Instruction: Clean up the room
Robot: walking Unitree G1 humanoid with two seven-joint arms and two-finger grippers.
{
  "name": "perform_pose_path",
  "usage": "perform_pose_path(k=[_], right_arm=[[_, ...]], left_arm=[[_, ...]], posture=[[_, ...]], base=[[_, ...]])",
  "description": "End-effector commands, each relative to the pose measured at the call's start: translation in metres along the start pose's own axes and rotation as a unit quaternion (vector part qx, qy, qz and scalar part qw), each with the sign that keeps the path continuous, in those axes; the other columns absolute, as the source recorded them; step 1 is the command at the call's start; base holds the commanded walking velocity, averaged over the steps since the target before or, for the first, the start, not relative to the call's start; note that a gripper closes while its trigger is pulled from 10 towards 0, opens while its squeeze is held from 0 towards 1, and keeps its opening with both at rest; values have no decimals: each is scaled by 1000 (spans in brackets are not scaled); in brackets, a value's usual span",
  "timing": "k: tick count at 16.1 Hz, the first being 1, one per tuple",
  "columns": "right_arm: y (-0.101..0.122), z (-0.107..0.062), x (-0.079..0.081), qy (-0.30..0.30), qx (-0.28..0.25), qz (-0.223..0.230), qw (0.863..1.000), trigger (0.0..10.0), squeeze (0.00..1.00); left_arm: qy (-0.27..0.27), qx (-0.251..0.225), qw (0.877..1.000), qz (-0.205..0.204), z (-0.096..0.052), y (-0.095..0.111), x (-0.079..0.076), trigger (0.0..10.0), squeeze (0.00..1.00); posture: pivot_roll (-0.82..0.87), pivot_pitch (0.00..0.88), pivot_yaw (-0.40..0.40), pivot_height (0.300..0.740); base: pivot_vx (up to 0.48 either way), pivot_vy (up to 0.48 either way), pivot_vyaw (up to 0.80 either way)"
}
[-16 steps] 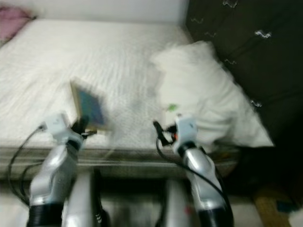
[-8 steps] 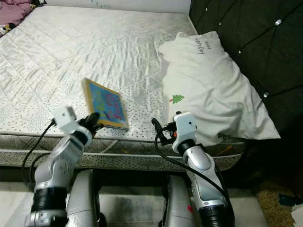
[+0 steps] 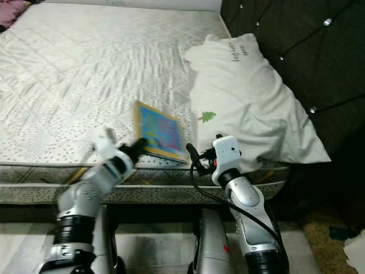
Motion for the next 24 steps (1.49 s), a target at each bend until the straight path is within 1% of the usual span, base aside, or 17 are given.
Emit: perform_pose_path(k=[1, 3, 6, 8, 9, 10, 12, 15, 16, 17, 18, 20, 22, 23, 24], right_arm=[[6, -2, -1, 1, -6, -7, 1000, 10000, 0], [6, -2, -1, 2, -4, -8, 1000, 10000, 0], [6, -2, -2, 0, -3, -10, 1000, 10000, 0], [6, -2, -2, -2, -3, -10, 1000, 10000, 0], [6, -2, -2, -3, -3, -10, 1000, 10000, 0], [7, -1, -2, -3, -3, -11, 1000, 10000, 0], [7, 0, -3, -4, -5, -11, 1000, 10000, 0], [8, 1, -3, -4, -6, -12, 1000, 10000, 0], [9, 1, -4, -4, -7, -13, 1000, 10000, 0], [9, 2, -3, -4, -7, -14, 1000, 10000, 0], [9, 2, -4, -5, -8, -15, 1000, 10000, 0], [9, 3, -4, -6, -8, -15, 1000, 10000, 0], [9, 4, -4, -6, -9, -15, 1000, 10000, 0], [8, 5, -3, -6, -9, -14, 1000, 10000, 0], [8, 6, -2, -6, -10, -12, 1000, 10000, 0]], left_arm=[[-19, 9, 1000, 2, 3, 0, -6, 10000, 0], [-21, 26, 999, -1, 5, -5, -3, 10000, 0], [-10, 30, 1000, 0, 7, -1, 6, 10000, 0], [1, 29, 1000, 5, 7, 3, 15, 10000, 0], [4, 29, 1000, 6, 6, 5, 19, 10000, 604], [27, 31, 999, 14, 7, 8, 31, 10000, 1000], [52, 28, 998, 33, 7, 14, 47, 10000, 1000], [103, 1, 993, 55, 6, 32, 65, 10000, 1000], [126, -12, 990, 61, 5, 40, 74, 10000, 1000], [132, -15, 988, 74, 4, 43, 77, 10000, 1000], [146, -29, 986, 78, 3, 51, 83, 10000, 1000], [155, -27, 984, 88, 2, 52, 87, 10000, 1000], [169, -32, 979, 107, 2, 53, 90, 10000, 1000], [181, -41, 975, 125, 1, 53, 91, 10000, 1000], [190, -58, 972, 128, -1, 53, 90, 10000, 1000]], posture=[[-100, 72, -63, 527], [-105, 73, -67, 527], [-109, 74, -67, 527], [-110, 73, -66, 527], [-110, 73, -66, 527], [-108, 72, -67, 527], [-109, 71, -69, 527], [-111, 66, -71, 527], [-111, 65, -72, 527], [-113, 64, -71, 527], [-113, 61, -70, 527], [-112, 58, -69, 527], [-105, 51, -65, 527], [-100, 46, -63, 527], [-94, 41, -60, 527]], base=[[0, 0, 0], [0, 0, 0], [0, 0, 0], [0, 0, 0], [0, 0, 0], [0, 0, 0], [0, 0, 0], [0, 0, 0], [0, 0, 0], [0, 0, 0], [0, 0, 0], [0, 0, 0], [0, 0, 0], [0, 0, 0], [0, 0, 0]])
Point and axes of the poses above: a point about 5 cm out from each wrist's last joint towards the gripper, its own z axis pointing out of the wrist towards the gripper, its own y axis along the axis of the wrist's last joint, x = y × z, the point moved 1 cm from there along z, pointing out of the wrist towards the gripper, and after that the axes turned 12 degrees about z, right-handed, at the moved point
